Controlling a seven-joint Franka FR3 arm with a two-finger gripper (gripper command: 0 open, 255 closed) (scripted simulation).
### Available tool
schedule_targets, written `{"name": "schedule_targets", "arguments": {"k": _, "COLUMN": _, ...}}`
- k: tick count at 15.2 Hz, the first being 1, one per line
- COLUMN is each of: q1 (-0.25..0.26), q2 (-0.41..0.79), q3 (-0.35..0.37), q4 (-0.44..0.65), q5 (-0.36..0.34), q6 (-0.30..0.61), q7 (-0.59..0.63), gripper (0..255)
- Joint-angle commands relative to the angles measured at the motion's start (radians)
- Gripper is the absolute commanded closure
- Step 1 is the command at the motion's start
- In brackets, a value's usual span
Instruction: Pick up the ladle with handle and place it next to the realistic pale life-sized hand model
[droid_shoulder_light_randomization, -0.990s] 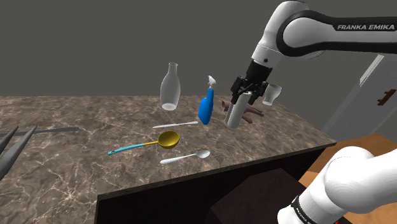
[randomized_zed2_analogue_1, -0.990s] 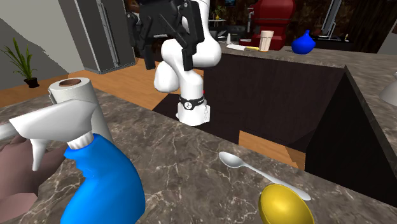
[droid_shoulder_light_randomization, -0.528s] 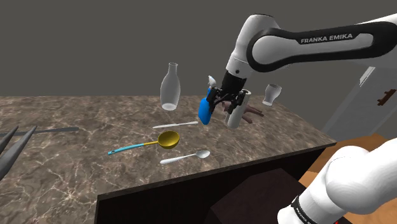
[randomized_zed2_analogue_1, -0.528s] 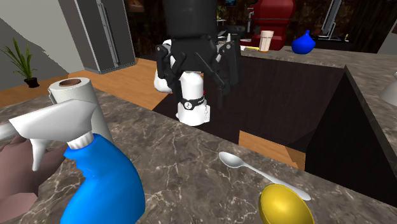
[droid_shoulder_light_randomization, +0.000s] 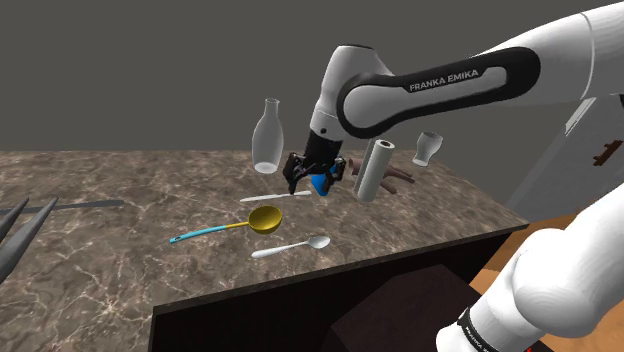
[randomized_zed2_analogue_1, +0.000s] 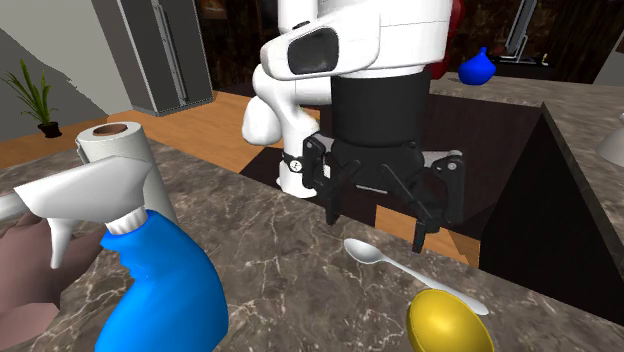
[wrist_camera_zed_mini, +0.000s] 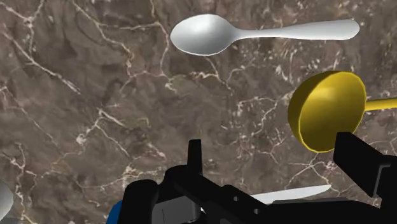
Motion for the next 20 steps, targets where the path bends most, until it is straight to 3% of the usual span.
{"name": "schedule_targets", "arguments": {"k": 1, "q1": 0.006, "q2": 0.075, "q3": 0.024, "q4": 0.041, "q5": -0.021, "q6": 0.031, "q7": 0.048, "gripper": 0}}
{"name": "schedule_targets", "arguments": {"k": 4, "q1": 0.022, "q2": 0.189, "q3": 0.051, "q4": 0.112, "q5": -0.065, "q6": 0.066, "q7": 0.123, "gripper": 0}}
{"name": "schedule_targets", "arguments": {"k": 12, "q1": 0.031, "q2": 0.253, "q3": 0.053, "q4": 0.076, "q5": -0.09, "q6": 0.164, "q7": 0.142, "gripper": 0}}
{"name": "schedule_targets", "arguments": {"k": 20, "q1": 0.031, "q2": 0.253, "q3": 0.053, "q4": 0.076, "q5": -0.09, "q6": 0.164, "q7": 0.142, "gripper": 0}}
